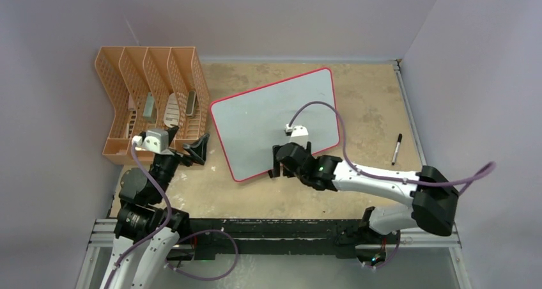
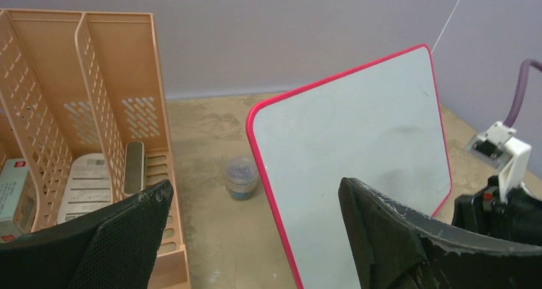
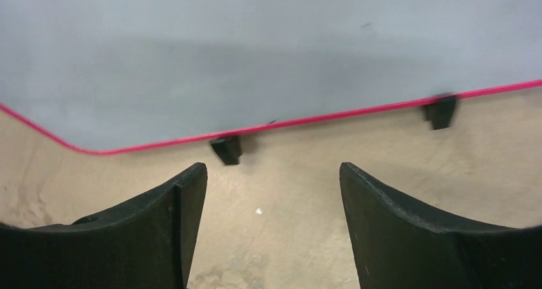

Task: Write a sentence on the whiteboard
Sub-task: Move the whiteboard to the center of the board, then pick up the whiteboard marker from the corner of the board.

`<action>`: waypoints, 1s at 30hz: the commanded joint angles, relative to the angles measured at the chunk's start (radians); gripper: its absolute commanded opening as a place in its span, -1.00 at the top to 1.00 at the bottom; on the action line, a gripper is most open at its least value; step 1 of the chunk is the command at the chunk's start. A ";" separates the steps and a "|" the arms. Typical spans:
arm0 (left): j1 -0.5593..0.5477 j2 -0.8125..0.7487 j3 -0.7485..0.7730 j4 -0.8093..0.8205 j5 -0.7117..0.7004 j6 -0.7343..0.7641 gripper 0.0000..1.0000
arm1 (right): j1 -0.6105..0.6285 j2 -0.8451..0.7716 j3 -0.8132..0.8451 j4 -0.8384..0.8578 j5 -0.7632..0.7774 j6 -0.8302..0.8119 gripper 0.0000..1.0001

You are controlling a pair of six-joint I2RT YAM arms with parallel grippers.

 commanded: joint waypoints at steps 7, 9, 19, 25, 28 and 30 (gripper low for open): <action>-0.020 -0.055 0.021 0.037 -0.049 -0.011 -1.00 | -0.296 -0.167 0.029 -0.157 0.014 -0.041 -0.59; -0.030 -0.067 0.018 0.038 -0.050 -0.010 -1.00 | -0.340 -0.166 0.044 -0.187 0.025 -0.049 -0.60; -0.105 -0.091 0.012 0.042 -0.098 -0.010 -1.00 | -0.665 -0.270 0.048 -0.177 -0.067 -0.117 -0.59; -0.159 -0.078 0.007 0.051 -0.134 -0.004 -1.00 | -0.917 -0.256 0.064 -0.162 -0.183 -0.177 -0.59; -0.177 -0.078 0.004 0.051 -0.149 -0.002 -1.00 | -1.070 -0.224 0.043 -0.124 -0.262 -0.201 -0.59; -0.186 -0.081 0.004 0.049 -0.157 -0.001 -1.00 | -1.162 -0.204 0.029 -0.097 -0.297 -0.217 -0.58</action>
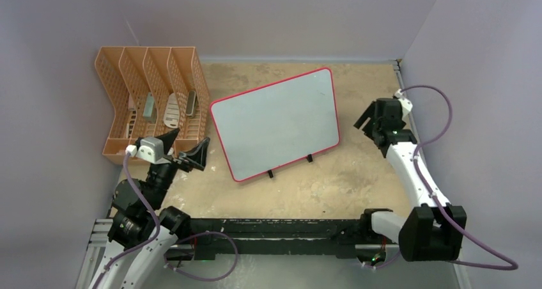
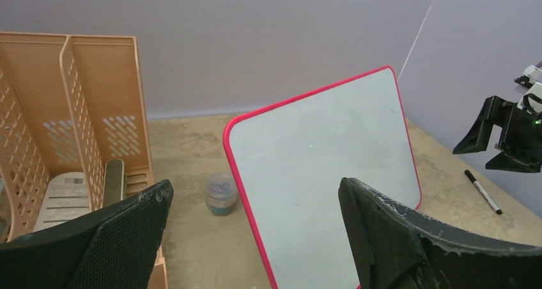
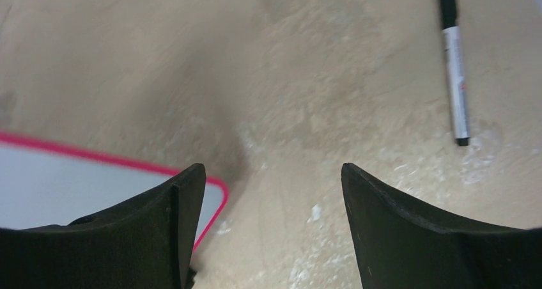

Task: Write a sentence on the whiteboard
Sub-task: Pick up the whiteboard marker from the corner of the board.

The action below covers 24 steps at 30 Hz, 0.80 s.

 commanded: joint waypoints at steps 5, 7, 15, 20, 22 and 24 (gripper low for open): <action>-0.035 -0.007 -0.001 0.046 -0.058 0.009 -1.00 | -0.331 0.116 0.005 0.100 -0.124 -0.114 -0.58; -0.040 -0.013 -0.004 0.048 -0.064 0.011 -1.00 | -0.387 0.145 0.006 0.125 -0.138 -0.134 -0.57; -0.062 -0.031 -0.015 0.067 -0.072 0.021 -1.00 | -0.516 0.306 0.025 0.207 -0.167 -0.173 -0.53; -0.074 -0.037 -0.016 0.069 -0.079 0.022 -1.00 | -0.537 0.416 0.055 0.210 -0.143 -0.201 -0.45; -0.076 -0.037 -0.017 0.071 -0.080 0.024 -1.00 | -0.538 0.436 0.059 0.210 -0.151 -0.204 -0.42; -0.080 -0.040 -0.019 0.074 -0.078 0.025 -1.00 | -0.540 0.445 0.064 0.208 -0.149 -0.207 -0.40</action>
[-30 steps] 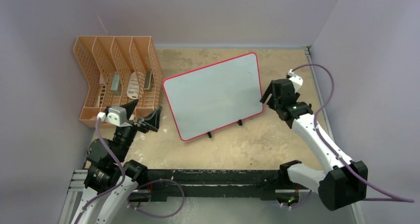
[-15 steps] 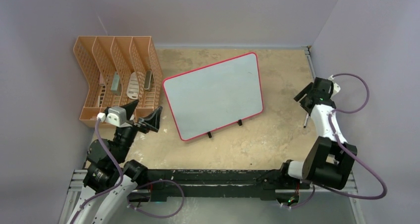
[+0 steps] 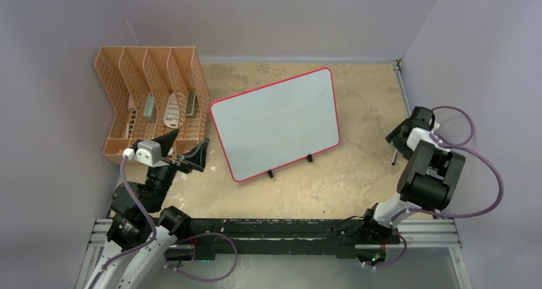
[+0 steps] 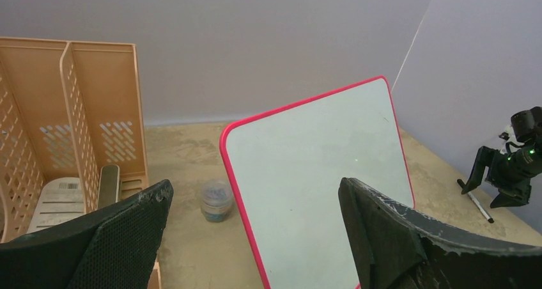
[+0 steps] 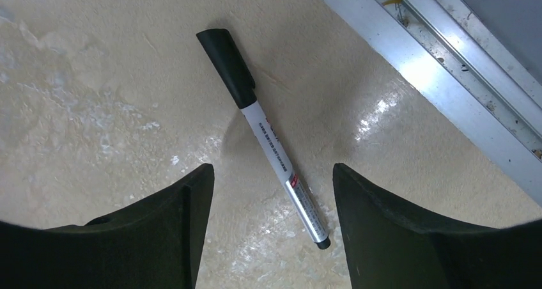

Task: Write a sentence on the whiteboard
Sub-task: Pick up the whiteboard marker from the corner of the board.

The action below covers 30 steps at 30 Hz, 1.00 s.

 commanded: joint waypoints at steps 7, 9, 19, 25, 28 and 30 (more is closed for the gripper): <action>-0.012 -0.017 -0.003 0.053 -0.009 0.018 -1.00 | -0.008 0.066 0.085 -0.004 -0.023 -0.051 -0.19; -0.012 -0.017 -0.003 0.053 -0.007 0.018 -1.00 | -0.008 0.075 0.089 -0.010 -0.041 -0.057 -0.13; -0.012 -0.021 -0.003 0.054 -0.003 0.020 -1.00 | -0.008 0.111 0.103 -0.054 -0.068 -0.068 0.15; -0.014 -0.026 -0.004 0.054 -0.005 0.020 -1.00 | -0.005 0.106 0.094 -0.058 -0.066 -0.096 0.28; -0.013 -0.027 -0.004 0.054 -0.003 0.020 -1.00 | 0.003 0.109 0.087 -0.067 -0.081 -0.099 0.31; -0.014 -0.028 -0.003 0.052 -0.003 0.020 -1.00 | 0.016 0.125 0.088 -0.081 -0.085 -0.102 0.36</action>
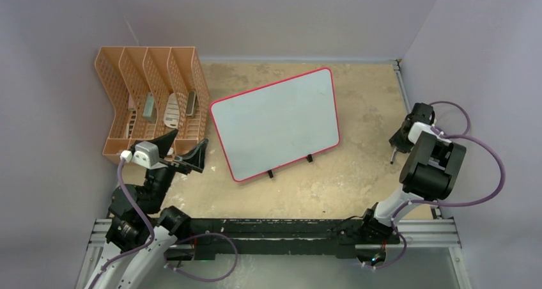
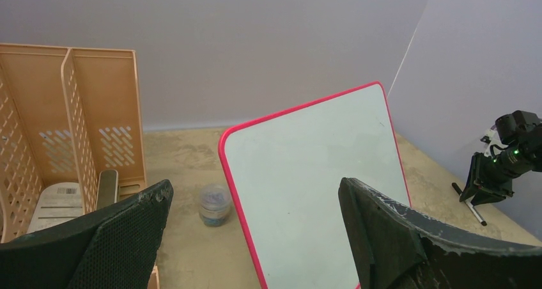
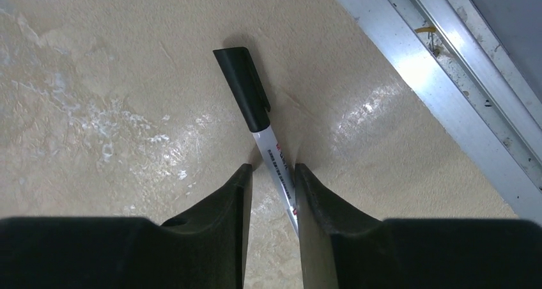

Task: Write a sentence on the whiteboard
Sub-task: Pick up the whiteboard marker from the corner of the board.

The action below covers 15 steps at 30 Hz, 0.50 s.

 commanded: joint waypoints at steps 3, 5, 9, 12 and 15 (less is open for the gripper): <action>-0.007 -0.012 -0.002 0.045 0.000 0.019 -1.00 | 0.047 0.030 0.011 -0.073 -0.022 -0.021 0.42; -0.006 -0.012 -0.001 0.044 0.000 0.019 -1.00 | 0.068 0.032 0.019 -0.088 -0.011 -0.019 0.45; -0.005 -0.013 0.001 0.040 0.000 0.018 -1.00 | 0.107 0.048 0.043 -0.126 0.011 -0.022 0.46; -0.006 -0.013 0.003 0.036 -0.001 0.016 -1.00 | 0.125 0.058 0.055 -0.144 0.022 -0.026 0.48; -0.006 -0.012 0.004 0.035 -0.001 0.016 -1.00 | 0.132 0.062 0.058 -0.151 0.026 -0.028 0.55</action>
